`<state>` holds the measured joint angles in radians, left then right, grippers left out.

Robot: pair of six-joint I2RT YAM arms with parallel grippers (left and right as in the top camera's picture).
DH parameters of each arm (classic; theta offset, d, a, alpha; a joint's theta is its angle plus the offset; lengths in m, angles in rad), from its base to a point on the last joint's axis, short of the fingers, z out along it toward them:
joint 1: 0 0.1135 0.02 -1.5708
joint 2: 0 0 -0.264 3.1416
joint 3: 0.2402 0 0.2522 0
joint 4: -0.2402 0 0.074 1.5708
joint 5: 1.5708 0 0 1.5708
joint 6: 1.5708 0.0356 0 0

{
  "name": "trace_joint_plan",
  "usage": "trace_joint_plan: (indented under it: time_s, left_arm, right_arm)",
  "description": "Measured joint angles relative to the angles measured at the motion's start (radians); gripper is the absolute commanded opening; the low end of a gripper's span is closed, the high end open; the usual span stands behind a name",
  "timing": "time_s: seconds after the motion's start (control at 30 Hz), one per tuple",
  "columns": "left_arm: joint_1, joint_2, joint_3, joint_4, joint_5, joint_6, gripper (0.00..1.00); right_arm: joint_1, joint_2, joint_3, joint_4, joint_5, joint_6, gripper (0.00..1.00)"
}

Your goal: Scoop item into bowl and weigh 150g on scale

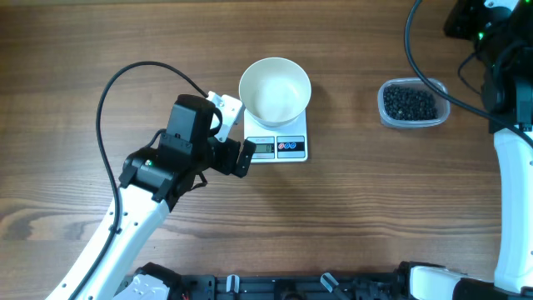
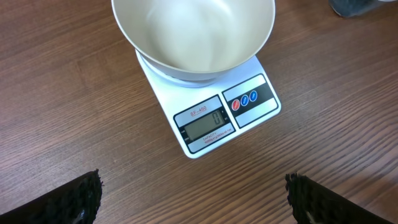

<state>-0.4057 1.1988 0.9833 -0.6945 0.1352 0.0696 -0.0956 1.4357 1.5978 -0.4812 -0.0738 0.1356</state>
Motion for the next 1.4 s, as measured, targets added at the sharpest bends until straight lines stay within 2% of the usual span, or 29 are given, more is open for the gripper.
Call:
trace_joint_plan:
  time_s: [0.13, 0.27, 0.53, 0.6, 0.77, 0.97, 1.23, 1.4]
  left_arm:
    - [0.000, 0.000, 0.000, 0.000, 0.000, 0.000, 1.00]
    - [0.000, 0.000, 0.000, 0.001, -0.003, 0.000, 1.00]
    - [0.000, 0.000, 0.000, 0.000, -0.003, 0.000, 1.00]
    - [0.000, 0.000, 0.000, 0.000, -0.004, 0.000, 1.00]
    - [0.000, 0.000, 0.000, 0.000, -0.004, 0.000, 1.00]
    - [0.000, 0.000, 0.000, 0.000, -0.004, 0.000, 1.00]
    - [0.000, 0.000, 0.000, 0.000, -0.003, 0.000, 1.00]
    - [0.000, 0.000, 0.000, 0.000, -0.003, 0.000, 1.00]
  right_arm:
    - [0.000, 0.000, 0.000, -0.032, 0.002, -0.064, 0.04]
    - [0.000, 0.000, 0.000, -0.149, 0.004, -0.087, 0.04]
    - [0.000, 0.001, 0.002, -0.518, 0.005, -0.097, 0.04]
    - [0.000, 0.001, 0.002, -0.555, 0.022, -0.108, 0.04]
    - [0.000, 0.001, 0.000, -0.622, 0.123, -0.160, 0.04]
    - [-0.014, 0.018, -0.064, -0.623, 0.162, -0.337, 0.04]
    - [-0.152, 0.109, -0.078, -0.600, 0.097, -0.420, 0.04]
    - [-0.179, 0.152, -0.079, -0.603, 0.021, -0.430, 0.04]
